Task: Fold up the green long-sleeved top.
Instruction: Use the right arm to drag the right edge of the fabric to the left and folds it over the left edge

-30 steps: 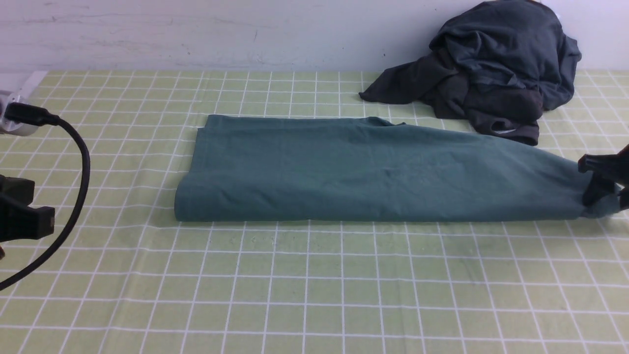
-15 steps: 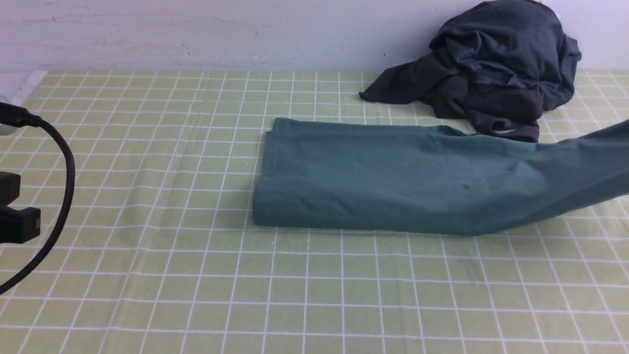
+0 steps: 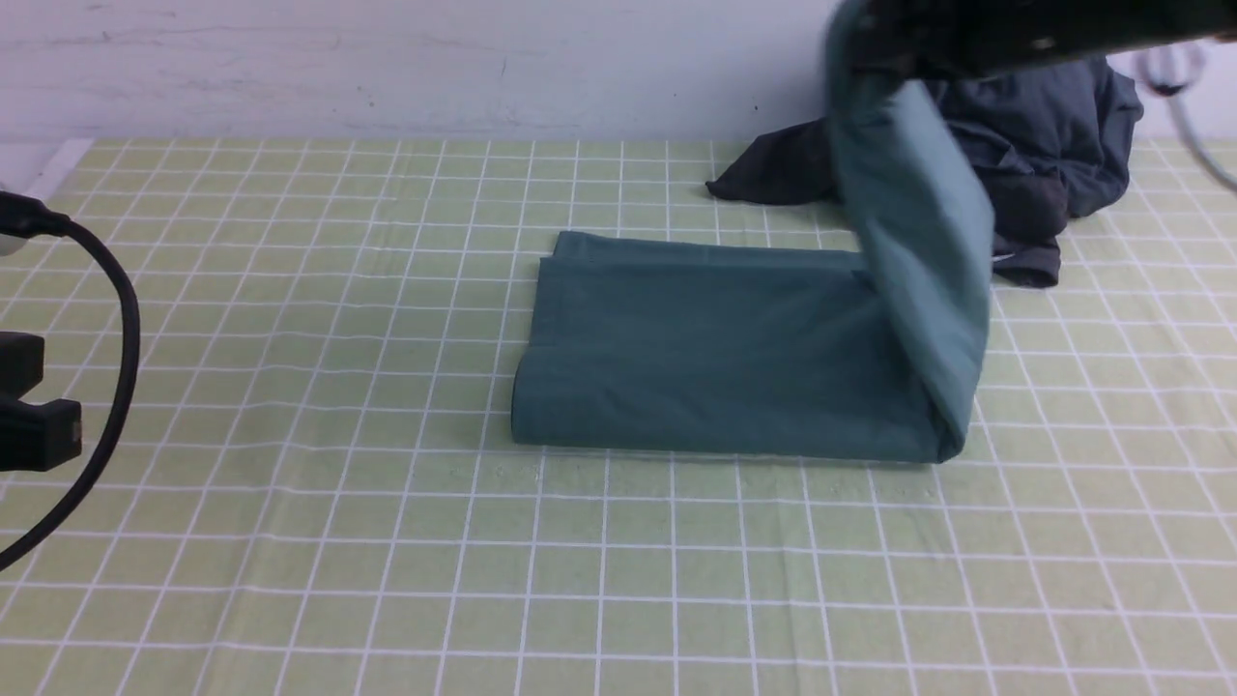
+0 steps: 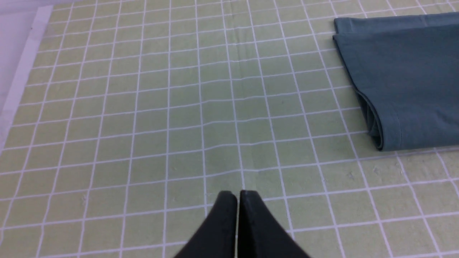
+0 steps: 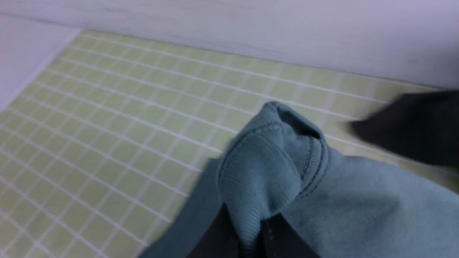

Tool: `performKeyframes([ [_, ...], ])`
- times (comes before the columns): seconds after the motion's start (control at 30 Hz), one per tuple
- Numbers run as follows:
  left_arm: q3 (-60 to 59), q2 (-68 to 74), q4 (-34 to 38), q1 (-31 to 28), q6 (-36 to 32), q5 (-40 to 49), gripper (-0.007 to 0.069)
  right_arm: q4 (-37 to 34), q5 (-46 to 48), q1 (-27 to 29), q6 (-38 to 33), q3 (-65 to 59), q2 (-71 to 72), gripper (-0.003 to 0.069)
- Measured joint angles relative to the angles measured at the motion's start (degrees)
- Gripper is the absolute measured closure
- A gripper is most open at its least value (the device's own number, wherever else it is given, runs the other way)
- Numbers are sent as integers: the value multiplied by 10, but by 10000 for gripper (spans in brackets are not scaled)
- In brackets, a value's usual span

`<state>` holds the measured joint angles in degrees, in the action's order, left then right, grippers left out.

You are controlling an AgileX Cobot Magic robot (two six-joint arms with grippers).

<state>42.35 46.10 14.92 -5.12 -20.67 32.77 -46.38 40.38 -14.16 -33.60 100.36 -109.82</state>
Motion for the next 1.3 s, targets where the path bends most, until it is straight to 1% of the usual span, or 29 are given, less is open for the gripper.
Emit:
performKeyframes([
  [0.03,0,0,2,0,0,0,627,-2,-2,-10,-1,6,-5,648],
  [0.1,0,0,13,0,0,0,627,-6,-6,-65,-4,48,-71,634],
  [0.13,0,1,16,0,0,0,627,-3,-6,-83,-4,67,-100,619],
  [0.17,0,1,19,0,0,0,627,1,-6,-99,-4,87,-129,595],
  [0.2,0,1,19,0,0,0,627,3,-6,-102,-4,91,-140,589],
  [0.23,0,2,20,0,0,0,627,7,-4,-119,-4,118,-171,543],
  [0.27,0,3,20,0,0,0,627,12,3,-130,0,144,-205,477],
  [0.3,0,3,20,0,0,0,627,13,3,-130,1,147,-208,477],
  [0.33,0,3,20,0,0,0,627,14,15,-134,11,173,-230,407],
  [0.4,0,3,20,0,0,0,627,15,31,-133,21,199,-240,335],
  [0.43,0,3,21,0,0,0,627,17,40,-132,27,216,-240,309],
  [0.53,0,3,21,0,0,0,627,17,58,-129,35,245,-239,288],
  [0.57,0,3,21,0,0,0,627,18,69,-127,45,266,-238,293],
  [0.67,0,3,21,0,0,0,627,39,85,-127,59,277,-236,344],
  [0.7,0,3,25,0,0,0,627,69,103,-127,73,277,-241,418],
  [0.73,0,3,27,0,0,0,627,84,110,-128,79,277,-247,452],
  [0.77,0,3,28,0,0,0,627,86,113,-129,81,278,-249,469],
  [0.8,0,3,37,0,0,0,627,103,125,-132,97,278,-267,538],
  [0.83,0,3,39,0,0,0,627,104,130,-133,101,278,-270,546],
  [0.87,0,3,48,0,0,0,627,109,146,-139,111,278,-293,602],
  [0.9,0,3,53,0,0,0,627,110,155,-144,115,278,-311,626],
  [0.97,0,3,58,0,-1,0,627,114,170,-158,119,278,-347,657],
  [1.03,0,3,59,0,-2,0,627,106,167,-168,121,281,-358,666],
  [1.1,0,3,61,0,-7,0,627,122,183,-174,122,287,-349,669],
  [1.17,0,3,61,0,-9,0,627,145,210,-177,123,300,-332,669],
  [1.27,0,3,63,0,-10,-1,627,208,261,-179,123,344,-278,669],
  [1.3,0,3,63,0,-10,-1,627,212,268,-179,123,348,-273,669],
])
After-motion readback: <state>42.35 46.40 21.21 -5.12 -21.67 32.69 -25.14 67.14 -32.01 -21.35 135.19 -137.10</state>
